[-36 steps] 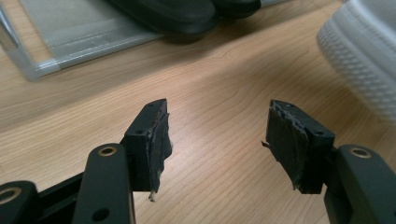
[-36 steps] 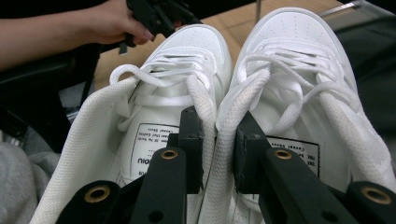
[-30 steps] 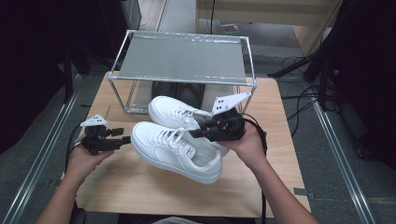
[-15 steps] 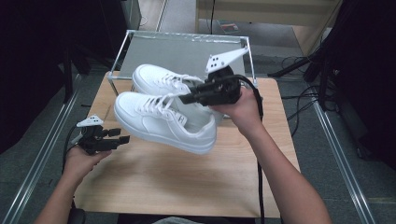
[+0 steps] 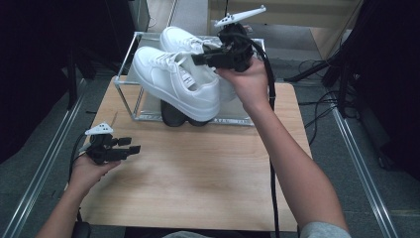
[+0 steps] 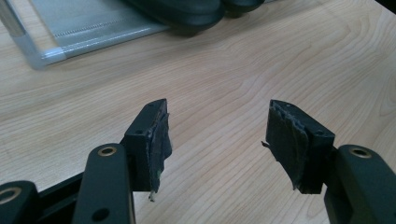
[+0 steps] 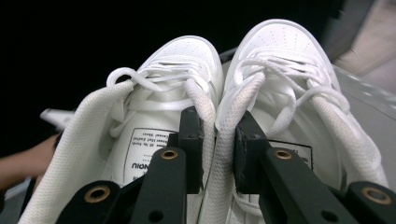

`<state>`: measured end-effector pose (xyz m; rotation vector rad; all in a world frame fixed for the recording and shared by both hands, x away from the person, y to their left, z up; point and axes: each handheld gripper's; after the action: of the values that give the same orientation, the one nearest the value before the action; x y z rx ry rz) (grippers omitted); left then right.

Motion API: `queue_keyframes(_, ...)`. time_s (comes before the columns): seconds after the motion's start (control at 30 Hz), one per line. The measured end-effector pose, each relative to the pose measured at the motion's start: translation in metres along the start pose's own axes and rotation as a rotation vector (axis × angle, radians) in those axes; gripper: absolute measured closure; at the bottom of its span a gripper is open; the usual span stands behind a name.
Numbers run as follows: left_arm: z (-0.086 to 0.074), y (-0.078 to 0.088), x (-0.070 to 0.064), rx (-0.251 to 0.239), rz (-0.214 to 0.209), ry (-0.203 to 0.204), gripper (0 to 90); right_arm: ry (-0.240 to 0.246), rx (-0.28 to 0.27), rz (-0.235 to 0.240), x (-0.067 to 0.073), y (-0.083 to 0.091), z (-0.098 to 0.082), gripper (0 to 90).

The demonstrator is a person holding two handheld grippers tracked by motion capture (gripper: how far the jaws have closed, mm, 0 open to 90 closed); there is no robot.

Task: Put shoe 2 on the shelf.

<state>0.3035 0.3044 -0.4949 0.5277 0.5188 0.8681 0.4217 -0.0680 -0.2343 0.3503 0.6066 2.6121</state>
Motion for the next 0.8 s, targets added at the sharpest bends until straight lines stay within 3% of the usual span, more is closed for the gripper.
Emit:
queue_keyframes(0.27, 0.001, -0.006, -0.005, 0.027, -0.002, -0.031, 39.6, -0.137, 0.001, -0.277, -0.026, -0.023, 0.027, 77.5)
queue_keyframes(0.37, 0.001, -0.007, -0.007, 0.023, -0.011, -0.037, 39.5, -0.211, -0.022, -0.365, -0.035, -0.034, 0.033, 77.6)
queue_keyframes(0.5, 0.002, -0.006, -0.007, 0.016, -0.017, -0.045, 39.6, -0.261, -0.017, -0.467, -0.044, -0.053, 0.041, 77.5)
queue_keyframes(0.63, 0.003, -0.006, -0.006, 0.015, -0.025, -0.041, 39.5, -0.327, -0.029, -0.55, -0.048, -0.074, 0.047, 77.2)
queue_keyframes(0.8, 0.002, -0.004, -0.005, 0.006, -0.026, -0.045, 39.5, -0.409, -0.025, -0.605, -0.049, -0.101, 0.05, 77.2)
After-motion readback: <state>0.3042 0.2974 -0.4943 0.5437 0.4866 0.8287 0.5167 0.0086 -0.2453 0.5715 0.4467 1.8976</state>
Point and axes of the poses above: each handheld gripper's, and its own axes: y roughly backward along the jaws, z roughly out of its top, x roughly to its left, and after that the axes turned 4 degrees about z, right-handed
